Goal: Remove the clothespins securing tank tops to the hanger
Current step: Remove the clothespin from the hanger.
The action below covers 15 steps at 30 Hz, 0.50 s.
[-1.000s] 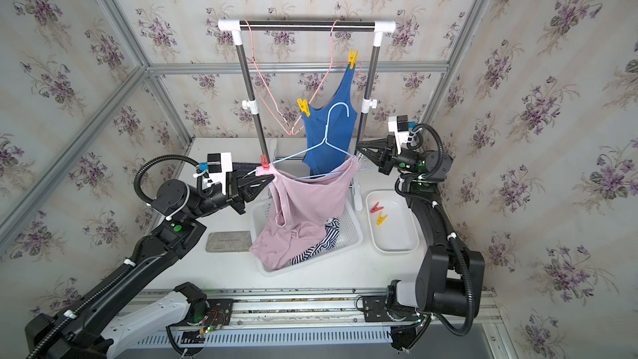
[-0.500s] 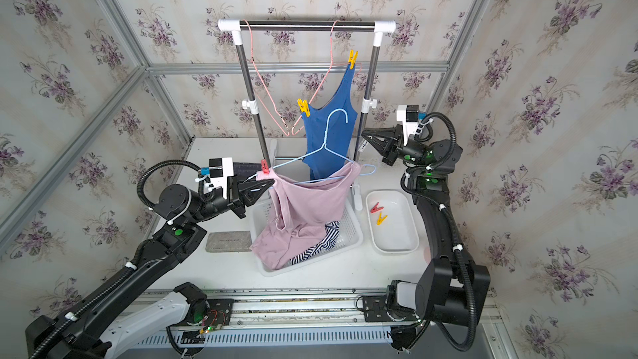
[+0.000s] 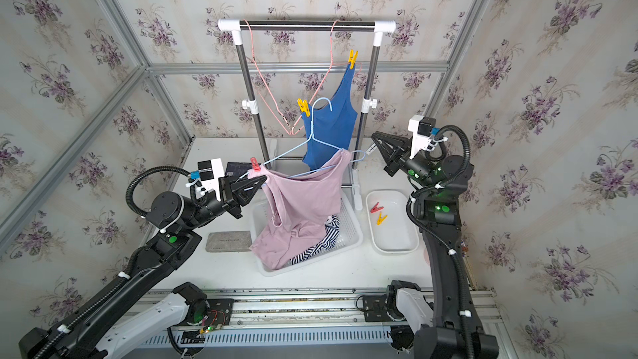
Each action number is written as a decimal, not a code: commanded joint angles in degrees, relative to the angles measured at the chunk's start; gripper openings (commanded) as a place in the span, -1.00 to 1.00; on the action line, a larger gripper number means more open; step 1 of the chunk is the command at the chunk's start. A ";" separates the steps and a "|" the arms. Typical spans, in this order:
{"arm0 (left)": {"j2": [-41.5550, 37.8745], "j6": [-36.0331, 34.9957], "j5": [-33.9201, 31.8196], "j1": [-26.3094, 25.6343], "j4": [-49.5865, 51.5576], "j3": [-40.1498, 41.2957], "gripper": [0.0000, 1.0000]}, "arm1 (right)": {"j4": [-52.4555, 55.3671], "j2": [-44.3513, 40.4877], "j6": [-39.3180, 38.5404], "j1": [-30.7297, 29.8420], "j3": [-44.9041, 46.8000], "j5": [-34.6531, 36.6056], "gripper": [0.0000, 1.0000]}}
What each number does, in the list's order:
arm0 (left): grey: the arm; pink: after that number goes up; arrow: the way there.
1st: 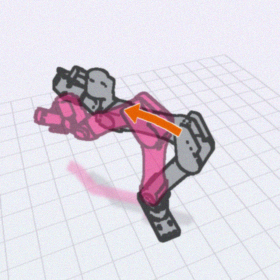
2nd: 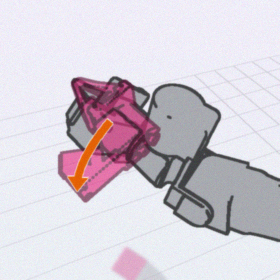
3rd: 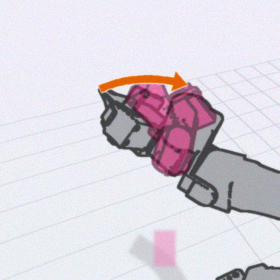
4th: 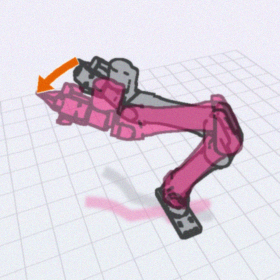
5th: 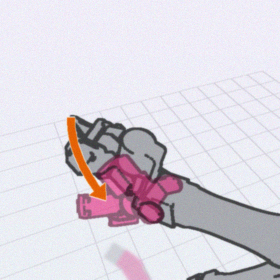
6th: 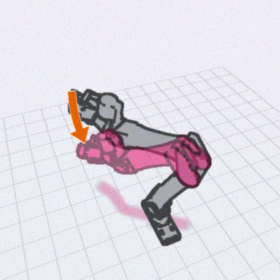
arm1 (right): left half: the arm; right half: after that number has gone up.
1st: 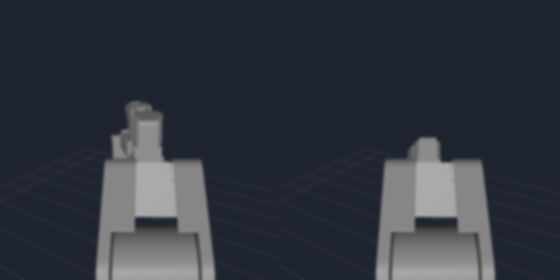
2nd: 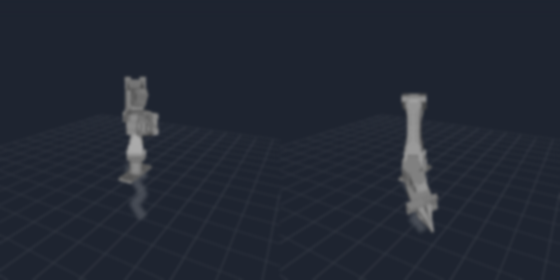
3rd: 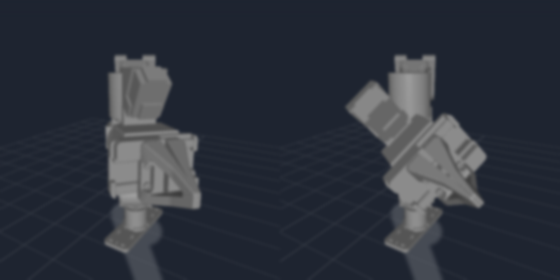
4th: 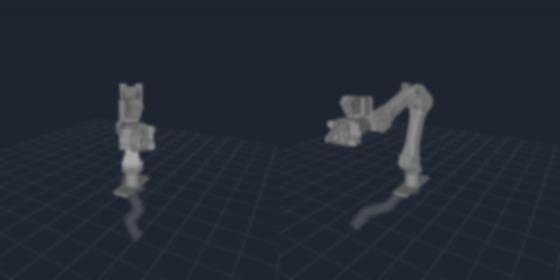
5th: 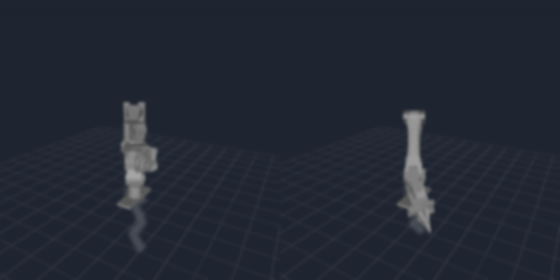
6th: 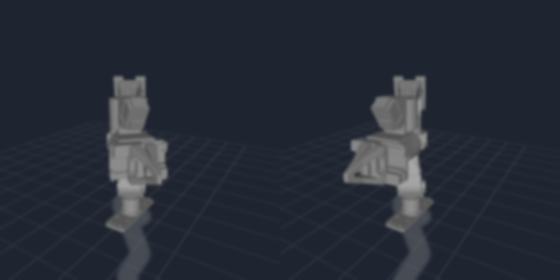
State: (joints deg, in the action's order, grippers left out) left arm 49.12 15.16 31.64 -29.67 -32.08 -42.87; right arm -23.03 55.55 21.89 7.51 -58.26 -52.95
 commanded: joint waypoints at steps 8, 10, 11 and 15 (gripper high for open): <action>0.08 -1.62 -4.40 -0.15 -3.39 1.04 -1.00 | 23.47 -7.11 -4.54 0.05 -0.70 20.64 -1.00; 0.05 -1.54 -4.70 -0.21 -3.43 1.08 -1.00 | 25.86 -8.15 -4.87 0.05 -0.72 22.69 -1.00; 0.01 -1.71 -4.92 -0.29 -3.43 1.10 -1.00 | 26.77 -8.73 -4.76 0.05 -0.56 23.46 -1.00; 0.19 -1.90 -5.78 -0.47 -3.52 1.32 -1.00 | 28.18 -11.59 -3.77 0.04 1.18 27.38 -1.00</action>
State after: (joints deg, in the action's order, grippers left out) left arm 49.30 13.96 27.11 -30.04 -32.16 -41.58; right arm 2.46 45.19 18.09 7.51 -57.67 -30.52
